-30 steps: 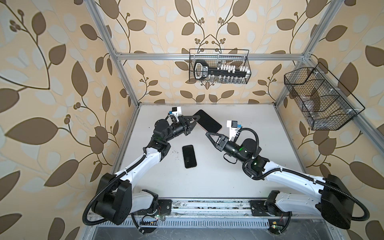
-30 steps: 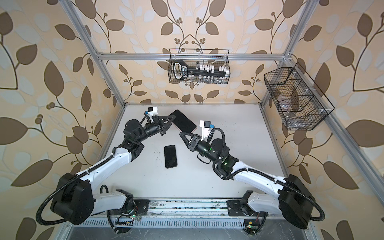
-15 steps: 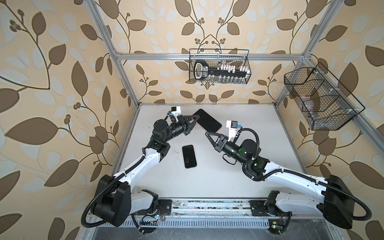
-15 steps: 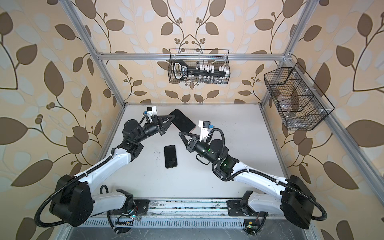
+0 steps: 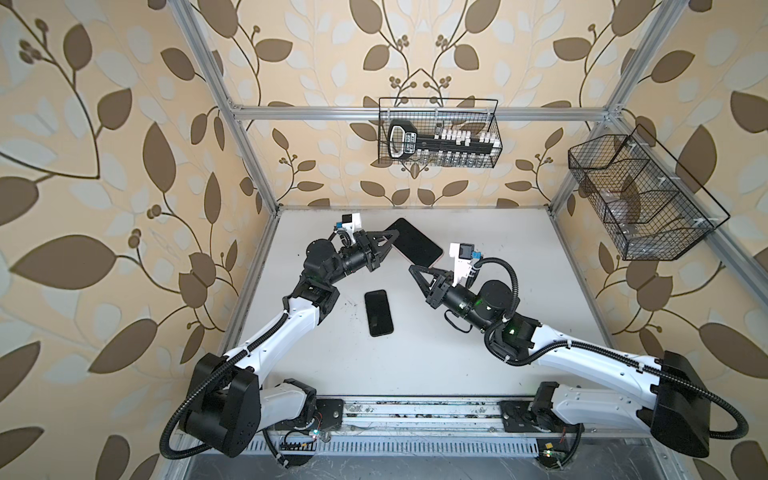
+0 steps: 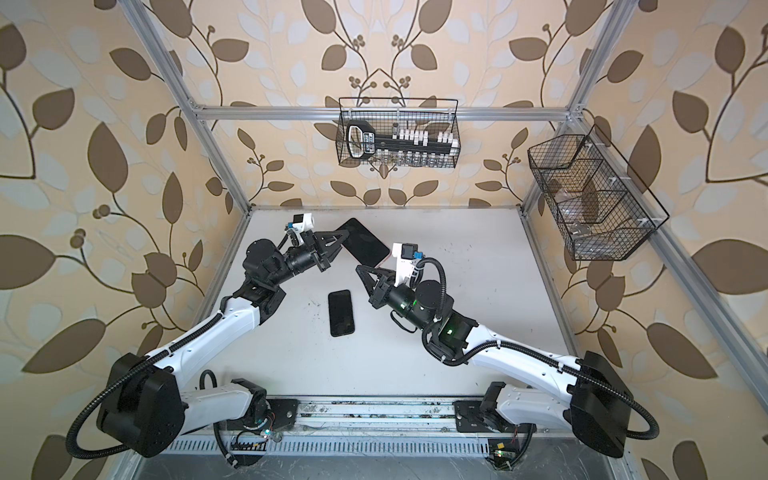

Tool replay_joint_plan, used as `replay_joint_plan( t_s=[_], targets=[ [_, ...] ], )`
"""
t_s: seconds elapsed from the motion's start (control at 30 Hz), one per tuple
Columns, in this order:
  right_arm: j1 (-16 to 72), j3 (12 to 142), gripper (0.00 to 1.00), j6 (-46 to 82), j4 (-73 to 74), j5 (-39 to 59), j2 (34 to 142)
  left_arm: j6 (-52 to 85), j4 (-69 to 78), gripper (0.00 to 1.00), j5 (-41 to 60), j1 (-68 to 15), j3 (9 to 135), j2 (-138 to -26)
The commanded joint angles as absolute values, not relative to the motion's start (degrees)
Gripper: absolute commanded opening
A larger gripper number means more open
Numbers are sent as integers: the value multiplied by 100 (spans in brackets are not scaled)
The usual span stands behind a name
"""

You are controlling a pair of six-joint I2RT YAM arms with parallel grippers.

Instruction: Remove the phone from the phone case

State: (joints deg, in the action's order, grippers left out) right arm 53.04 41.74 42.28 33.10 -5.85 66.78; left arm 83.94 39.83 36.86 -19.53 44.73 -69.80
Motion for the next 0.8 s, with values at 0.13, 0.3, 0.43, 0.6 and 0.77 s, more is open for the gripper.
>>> replay_joint_plan(
  t_s=[0.13, 0.3, 0.43, 0.6, 0.77],
  targets=[
    [5440, 4386, 14, 2971, 2611, -1139, 6666, 8209, 3696, 0, 3551, -2004, 4656, -6767],
    [5452, 4390, 14, 2635, 2541, -1164, 6660, 8264, 3615, 0, 3546, -2004, 4682, -6785],
    [5449, 4358, 14, 2390, 2514, -1134, 6622, 8381, 3599, 0, 3551, -2004, 4702, -6788],
    [5454, 4316, 15, 2172, 2456, -1070, 6573, 8435, 3499, 0, 3551, -2004, 4762, -6763],
    [5449, 4282, 15, 2071, 2369, -1091, 6552, 8428, 3378, 0, 3551, -2004, 4799, -6732]
  ],
)
